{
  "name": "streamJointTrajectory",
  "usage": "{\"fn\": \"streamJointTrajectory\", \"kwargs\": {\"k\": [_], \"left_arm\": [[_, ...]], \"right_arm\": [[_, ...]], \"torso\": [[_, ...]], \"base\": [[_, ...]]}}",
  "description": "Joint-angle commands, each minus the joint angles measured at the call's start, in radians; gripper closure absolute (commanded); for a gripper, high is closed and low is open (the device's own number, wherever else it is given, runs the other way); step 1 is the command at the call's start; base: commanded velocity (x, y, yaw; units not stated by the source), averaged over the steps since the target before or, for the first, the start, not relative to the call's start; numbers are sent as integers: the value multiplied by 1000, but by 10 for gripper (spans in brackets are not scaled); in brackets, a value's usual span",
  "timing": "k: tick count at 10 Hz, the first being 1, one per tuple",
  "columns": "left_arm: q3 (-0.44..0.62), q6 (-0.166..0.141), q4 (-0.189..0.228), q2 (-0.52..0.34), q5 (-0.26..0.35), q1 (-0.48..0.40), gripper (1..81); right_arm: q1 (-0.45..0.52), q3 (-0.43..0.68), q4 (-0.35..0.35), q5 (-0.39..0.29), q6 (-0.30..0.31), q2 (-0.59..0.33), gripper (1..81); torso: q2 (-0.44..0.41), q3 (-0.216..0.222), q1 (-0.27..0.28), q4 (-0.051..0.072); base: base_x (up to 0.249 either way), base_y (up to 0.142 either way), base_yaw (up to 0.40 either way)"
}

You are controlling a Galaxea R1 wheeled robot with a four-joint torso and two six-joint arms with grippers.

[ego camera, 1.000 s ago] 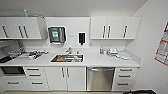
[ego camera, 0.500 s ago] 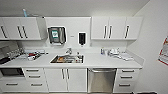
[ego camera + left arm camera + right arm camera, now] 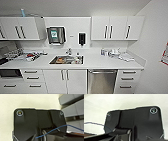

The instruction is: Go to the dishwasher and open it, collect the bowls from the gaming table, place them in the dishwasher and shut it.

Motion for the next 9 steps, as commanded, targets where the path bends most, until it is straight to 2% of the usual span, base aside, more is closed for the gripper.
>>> {"fn": "streamJointTrajectory", "kwargs": {"k": [1, 9], "left_arm": [[12, 2, -8, -9, 53, -60, 10], [12, 2, -8, -7, 45, -60, 10]], "right_arm": [[54, 6, 9, -38, -4, -9, 10], [57, -2, 9, -36, -4, -9, 10]], "torso": [[0, 0, 0, 0], [0, 0, 0, 0]], "base": [[85, 0, 0], [93, 0, 0]]}}
